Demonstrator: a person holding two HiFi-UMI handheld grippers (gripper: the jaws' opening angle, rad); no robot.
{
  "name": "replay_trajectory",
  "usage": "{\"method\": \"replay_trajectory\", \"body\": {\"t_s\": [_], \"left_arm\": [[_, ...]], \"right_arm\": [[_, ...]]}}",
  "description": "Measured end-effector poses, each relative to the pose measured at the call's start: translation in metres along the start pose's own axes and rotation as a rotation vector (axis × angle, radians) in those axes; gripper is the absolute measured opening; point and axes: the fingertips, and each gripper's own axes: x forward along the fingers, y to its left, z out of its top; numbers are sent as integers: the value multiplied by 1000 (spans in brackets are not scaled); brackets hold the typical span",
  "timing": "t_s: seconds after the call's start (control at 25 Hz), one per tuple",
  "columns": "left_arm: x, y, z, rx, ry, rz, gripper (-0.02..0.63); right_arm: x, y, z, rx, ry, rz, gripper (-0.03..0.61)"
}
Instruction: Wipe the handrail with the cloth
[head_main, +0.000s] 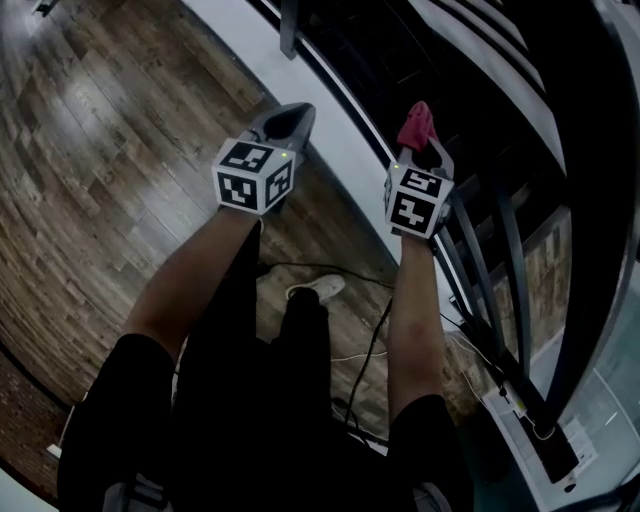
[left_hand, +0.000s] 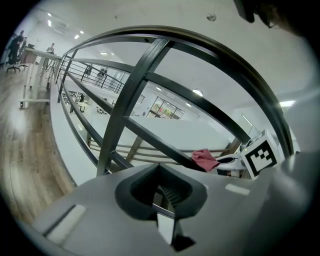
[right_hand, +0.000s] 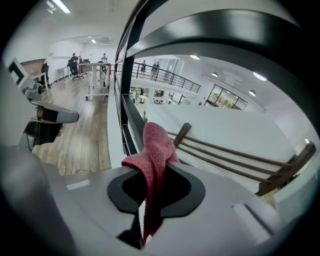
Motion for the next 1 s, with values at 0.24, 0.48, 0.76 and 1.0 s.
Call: {"method": "replay_trajectory", "body": {"t_s": [0.24, 0.48, 0.76, 1.0], "left_arm": [[-3, 24, 9, -1, -11, 30, 0], [3, 33, 13, -5, -10, 27, 0], [19, 37, 25, -26, -20, 10, 0], [21, 56, 39, 4, -13, 8, -1]], "right_arm": [[10, 19, 25, -35, -13, 19, 43], [18, 30, 43, -51, -13, 36, 43], [25, 44, 58, -50, 0, 57, 43], [35, 60, 81, -58, -15, 64, 43]]}}
